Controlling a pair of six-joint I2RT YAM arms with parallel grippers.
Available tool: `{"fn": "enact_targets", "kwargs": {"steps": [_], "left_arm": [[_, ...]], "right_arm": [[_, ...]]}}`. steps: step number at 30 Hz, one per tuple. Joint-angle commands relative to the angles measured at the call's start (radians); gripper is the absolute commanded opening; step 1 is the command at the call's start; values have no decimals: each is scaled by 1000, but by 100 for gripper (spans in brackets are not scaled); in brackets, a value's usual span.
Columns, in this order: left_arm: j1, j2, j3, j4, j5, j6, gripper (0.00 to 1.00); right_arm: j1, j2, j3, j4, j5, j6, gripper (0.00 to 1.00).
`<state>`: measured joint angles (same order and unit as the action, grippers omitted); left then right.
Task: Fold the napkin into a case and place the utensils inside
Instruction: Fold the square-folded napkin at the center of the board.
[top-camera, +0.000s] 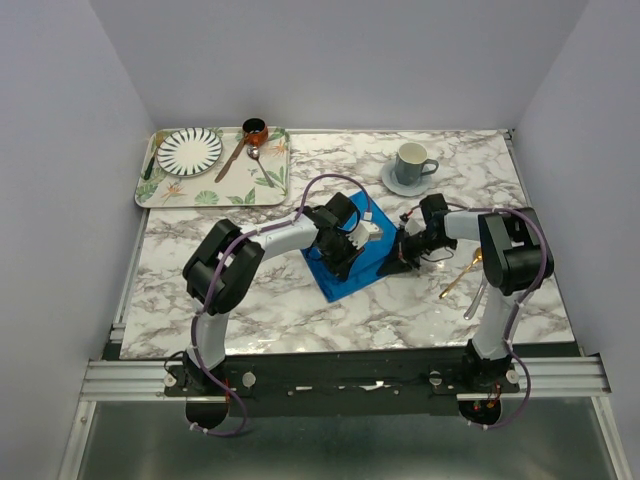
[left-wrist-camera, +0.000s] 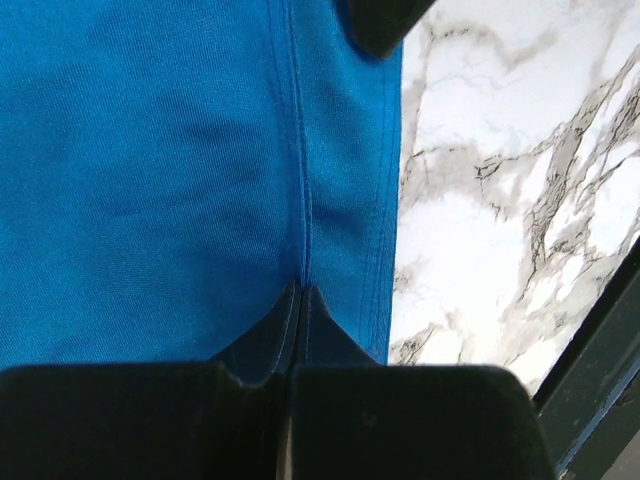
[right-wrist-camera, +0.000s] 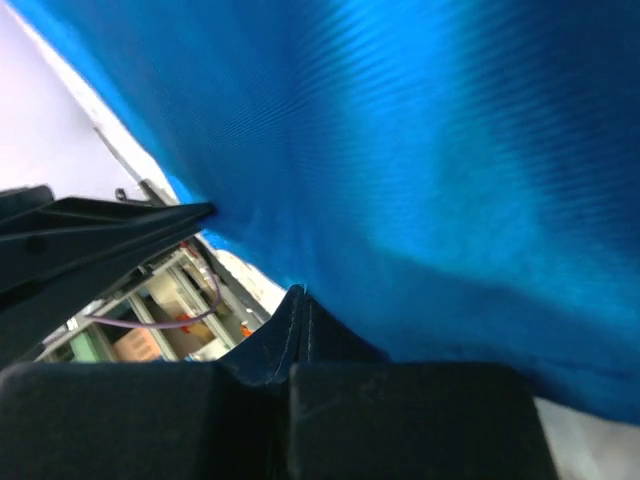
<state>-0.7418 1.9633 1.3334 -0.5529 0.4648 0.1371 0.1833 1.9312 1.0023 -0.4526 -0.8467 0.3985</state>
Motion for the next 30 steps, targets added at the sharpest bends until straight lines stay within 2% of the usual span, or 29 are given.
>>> {"fn": "enact_targets", "kwargs": {"steps": [1,14,25,30], "left_arm": [[-5,-26,4,-12,44,-4,0],[-19,-138,-11,-68,87,7,0],[-54,-124,-62,-70,94,10,0],[-51,-73,-89,-55,80,16,0]], "right_arm": [[-2,34,-8,65,43,28,1],[-4,14,-27,58,100,34,1],[-2,-11,-28,42,109,16,1],[-2,-82,-19,11,89,-4,1]]}}
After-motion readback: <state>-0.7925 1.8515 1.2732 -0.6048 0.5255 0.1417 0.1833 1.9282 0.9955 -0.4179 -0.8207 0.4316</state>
